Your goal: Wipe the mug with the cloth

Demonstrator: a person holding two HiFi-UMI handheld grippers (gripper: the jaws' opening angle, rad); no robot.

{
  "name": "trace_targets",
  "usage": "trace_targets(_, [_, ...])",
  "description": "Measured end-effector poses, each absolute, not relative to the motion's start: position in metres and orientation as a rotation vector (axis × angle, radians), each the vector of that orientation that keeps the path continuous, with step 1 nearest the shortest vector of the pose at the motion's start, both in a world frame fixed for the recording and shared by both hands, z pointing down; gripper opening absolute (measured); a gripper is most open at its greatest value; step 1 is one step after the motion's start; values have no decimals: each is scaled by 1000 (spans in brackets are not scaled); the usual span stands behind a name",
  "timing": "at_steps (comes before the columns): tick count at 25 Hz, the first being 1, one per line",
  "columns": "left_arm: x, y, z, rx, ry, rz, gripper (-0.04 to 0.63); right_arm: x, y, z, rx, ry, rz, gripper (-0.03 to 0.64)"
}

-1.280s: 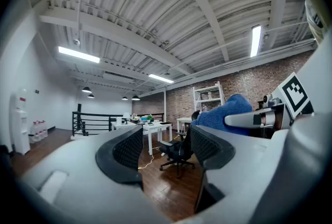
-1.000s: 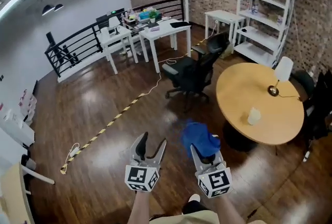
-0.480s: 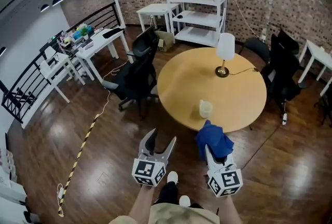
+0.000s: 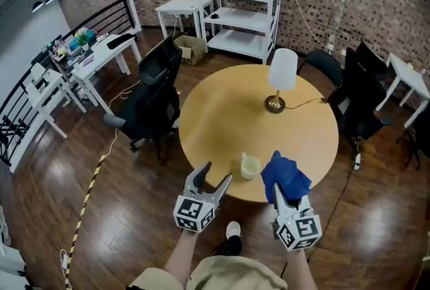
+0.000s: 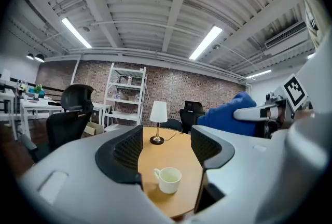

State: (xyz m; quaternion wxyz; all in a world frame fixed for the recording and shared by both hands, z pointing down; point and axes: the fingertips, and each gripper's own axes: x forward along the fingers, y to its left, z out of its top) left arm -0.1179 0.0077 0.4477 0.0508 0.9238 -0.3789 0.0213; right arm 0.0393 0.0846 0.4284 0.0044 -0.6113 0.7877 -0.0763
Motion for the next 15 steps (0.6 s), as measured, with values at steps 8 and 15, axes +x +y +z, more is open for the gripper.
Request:
trace_targets(8, [-86,-88,496,2788,-1049,232,268,81,2,442,-1913,2506,-284,64])
trace_targets(15, [-56,-125,571,2805,-817,624,263,110,-48,469,-1818,2638,-376,64])
